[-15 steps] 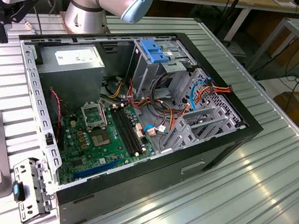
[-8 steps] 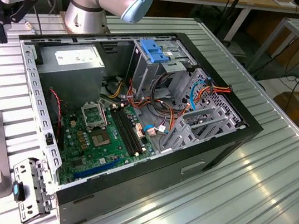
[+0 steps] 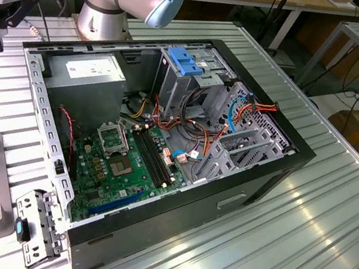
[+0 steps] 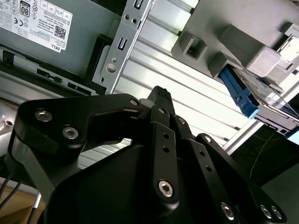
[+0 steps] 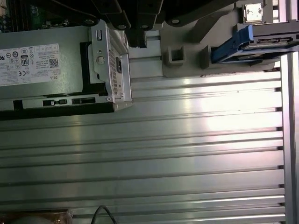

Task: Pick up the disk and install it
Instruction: 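Reach for the disk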

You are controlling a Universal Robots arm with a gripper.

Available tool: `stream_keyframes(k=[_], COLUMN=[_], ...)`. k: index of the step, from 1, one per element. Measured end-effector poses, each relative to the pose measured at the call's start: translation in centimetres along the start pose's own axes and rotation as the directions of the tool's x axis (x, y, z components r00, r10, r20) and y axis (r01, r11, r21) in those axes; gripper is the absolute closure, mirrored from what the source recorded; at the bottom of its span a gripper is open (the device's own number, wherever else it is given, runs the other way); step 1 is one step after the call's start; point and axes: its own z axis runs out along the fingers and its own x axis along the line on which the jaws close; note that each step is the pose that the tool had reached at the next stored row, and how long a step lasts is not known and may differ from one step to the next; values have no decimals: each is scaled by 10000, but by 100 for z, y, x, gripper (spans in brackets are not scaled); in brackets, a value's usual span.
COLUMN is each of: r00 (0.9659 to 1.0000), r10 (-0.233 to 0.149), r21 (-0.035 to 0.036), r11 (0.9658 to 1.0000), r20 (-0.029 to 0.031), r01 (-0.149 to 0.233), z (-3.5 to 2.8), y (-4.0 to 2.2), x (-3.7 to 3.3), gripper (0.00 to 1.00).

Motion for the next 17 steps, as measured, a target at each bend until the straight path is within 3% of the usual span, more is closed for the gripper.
stream_keyframes(k=[7,9,11,15,17], r00=[10000,10000,10000,10000,10000], r10=[0,-1,0,4,5], r21=[0,-1,0,-4,-3], r11=[10000,10000,10000,10000,10000], r20=[0,0,0,0,-14], r01=[0,1,0,-4,-5], z=[-6,-8,-14,-18,-18], y=[-16,-24,-36,-51,-56], x=[197,309,481,684,751], gripper=[89,89,89,89,89])
